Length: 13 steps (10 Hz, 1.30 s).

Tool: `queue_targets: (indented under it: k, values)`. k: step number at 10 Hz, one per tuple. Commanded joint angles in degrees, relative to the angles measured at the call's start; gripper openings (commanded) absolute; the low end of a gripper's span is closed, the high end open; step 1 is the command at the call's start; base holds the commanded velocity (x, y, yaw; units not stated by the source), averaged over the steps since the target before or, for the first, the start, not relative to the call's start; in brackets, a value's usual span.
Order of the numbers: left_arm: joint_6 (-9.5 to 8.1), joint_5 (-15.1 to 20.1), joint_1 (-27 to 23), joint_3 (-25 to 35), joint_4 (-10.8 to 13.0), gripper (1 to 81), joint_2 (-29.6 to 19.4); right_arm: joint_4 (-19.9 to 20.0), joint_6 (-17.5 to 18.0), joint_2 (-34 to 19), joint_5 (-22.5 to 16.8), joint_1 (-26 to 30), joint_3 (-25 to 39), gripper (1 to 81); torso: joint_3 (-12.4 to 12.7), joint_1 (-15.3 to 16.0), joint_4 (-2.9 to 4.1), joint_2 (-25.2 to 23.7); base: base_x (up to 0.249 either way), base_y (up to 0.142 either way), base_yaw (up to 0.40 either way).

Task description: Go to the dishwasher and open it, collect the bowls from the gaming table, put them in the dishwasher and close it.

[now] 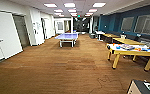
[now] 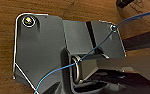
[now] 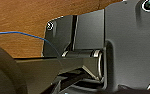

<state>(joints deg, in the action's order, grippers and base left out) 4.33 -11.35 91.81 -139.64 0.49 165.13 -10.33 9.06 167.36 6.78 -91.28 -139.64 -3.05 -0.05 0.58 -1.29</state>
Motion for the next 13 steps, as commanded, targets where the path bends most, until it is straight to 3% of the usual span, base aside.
queue_targets:
  k: [1,13]
  values:
    - [0.15,2.82,-2.11,0.51,0.04,81.1,0.03,-0.75,0.0,-0.08,-2.65,2.37,0.35,81.1,0.0,0.05,0.0,0.0,0.191,0.0,0.0]
    - [0.15,2.82,-2.11,-0.02,0.04,81.1,0.38,-0.75,-0.09,2.03,-2.65,2.63,-2.73,81.1,0.0,0.05,0.0,0.0,0.193,0.0,0.0]
